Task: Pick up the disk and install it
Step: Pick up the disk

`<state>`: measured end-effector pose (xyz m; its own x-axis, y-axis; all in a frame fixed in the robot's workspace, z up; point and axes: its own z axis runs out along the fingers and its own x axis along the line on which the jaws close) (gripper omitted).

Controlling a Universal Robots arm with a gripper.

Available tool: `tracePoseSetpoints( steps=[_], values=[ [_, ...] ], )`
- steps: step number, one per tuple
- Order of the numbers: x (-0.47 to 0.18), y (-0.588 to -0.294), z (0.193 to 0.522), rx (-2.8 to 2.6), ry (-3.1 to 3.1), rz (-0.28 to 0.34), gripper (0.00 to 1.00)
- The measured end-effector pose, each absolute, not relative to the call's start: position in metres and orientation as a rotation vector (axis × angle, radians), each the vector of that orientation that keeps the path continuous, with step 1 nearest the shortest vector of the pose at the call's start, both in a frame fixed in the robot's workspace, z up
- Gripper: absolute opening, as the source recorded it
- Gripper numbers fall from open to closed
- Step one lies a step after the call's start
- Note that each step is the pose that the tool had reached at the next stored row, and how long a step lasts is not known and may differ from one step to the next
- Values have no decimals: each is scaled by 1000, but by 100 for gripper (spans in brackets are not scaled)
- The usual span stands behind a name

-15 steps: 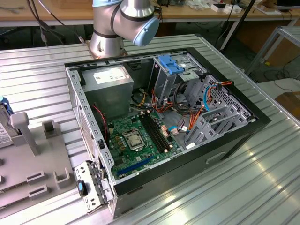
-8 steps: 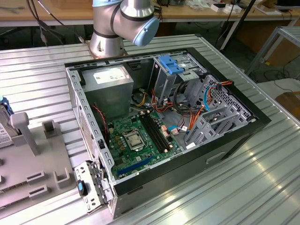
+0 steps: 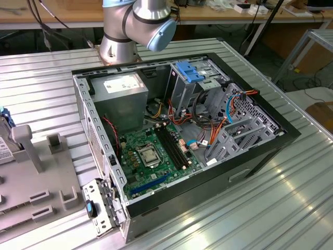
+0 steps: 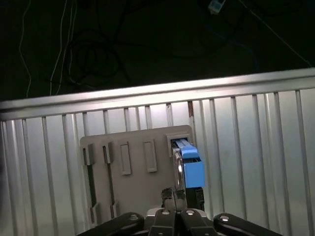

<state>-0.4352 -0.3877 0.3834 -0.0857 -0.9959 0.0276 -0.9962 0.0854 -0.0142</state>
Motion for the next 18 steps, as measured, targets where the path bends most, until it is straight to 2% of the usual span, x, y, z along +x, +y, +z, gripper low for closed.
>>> tracePoseSetpoints(
  steps=[2,8,9,12,18],
  values=[
    [-435,-388,383,2155,-2269,48,11],
    [-437,-384,378,2199,-2225,65,48],
    [-437,-382,376,2205,-2219,66,48],
    [-438,-368,367,2222,-2197,72,66],
    [-443,-368,351,2232,-2188,72,66]
  ],
)
